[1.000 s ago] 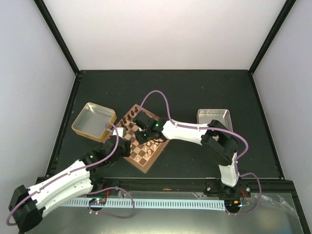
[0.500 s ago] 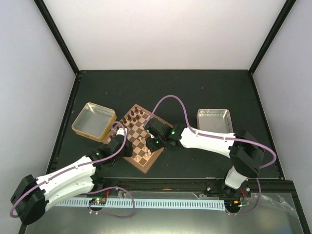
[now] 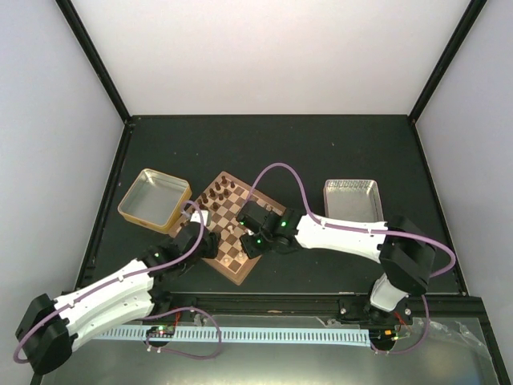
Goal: Set up the chess pieces on the board
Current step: Pick up the chess piece from the chessboard, then move the chess piece to the chessboard.
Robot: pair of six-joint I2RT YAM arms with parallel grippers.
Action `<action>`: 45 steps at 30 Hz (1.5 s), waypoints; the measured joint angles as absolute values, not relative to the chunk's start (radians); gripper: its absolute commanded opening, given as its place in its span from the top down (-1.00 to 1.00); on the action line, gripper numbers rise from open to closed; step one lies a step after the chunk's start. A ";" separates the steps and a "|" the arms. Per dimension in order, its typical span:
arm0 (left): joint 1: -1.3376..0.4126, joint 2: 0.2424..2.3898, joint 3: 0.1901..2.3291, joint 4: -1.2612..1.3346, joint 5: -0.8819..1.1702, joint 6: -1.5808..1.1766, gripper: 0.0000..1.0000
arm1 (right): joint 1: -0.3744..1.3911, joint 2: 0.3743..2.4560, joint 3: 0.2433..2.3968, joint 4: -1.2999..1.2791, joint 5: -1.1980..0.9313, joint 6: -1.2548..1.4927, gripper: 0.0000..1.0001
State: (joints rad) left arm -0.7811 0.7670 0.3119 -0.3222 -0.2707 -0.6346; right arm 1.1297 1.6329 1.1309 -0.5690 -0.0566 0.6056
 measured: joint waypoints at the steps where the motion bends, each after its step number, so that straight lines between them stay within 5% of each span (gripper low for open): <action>1: -0.781 0.762 0.315 -0.330 -0.266 -0.635 0.11 | 1.130 1.636 1.131 -0.569 -0.057 0.608 0.52; 18: -0.781 0.642 0.402 -0.442 -0.111 -0.636 0.07 | 1.131 1.752 1.171 -0.564 -0.056 0.621 0.42; 27: -0.794 0.614 0.400 -0.440 0.019 -0.636 0.07 | 1.131 1.771 1.176 -0.562 -0.043 0.634 0.80; 45: -0.840 0.717 0.368 -0.393 0.204 -0.603 0.01 | 1.131 1.505 1.023 -0.536 0.028 0.664 0.80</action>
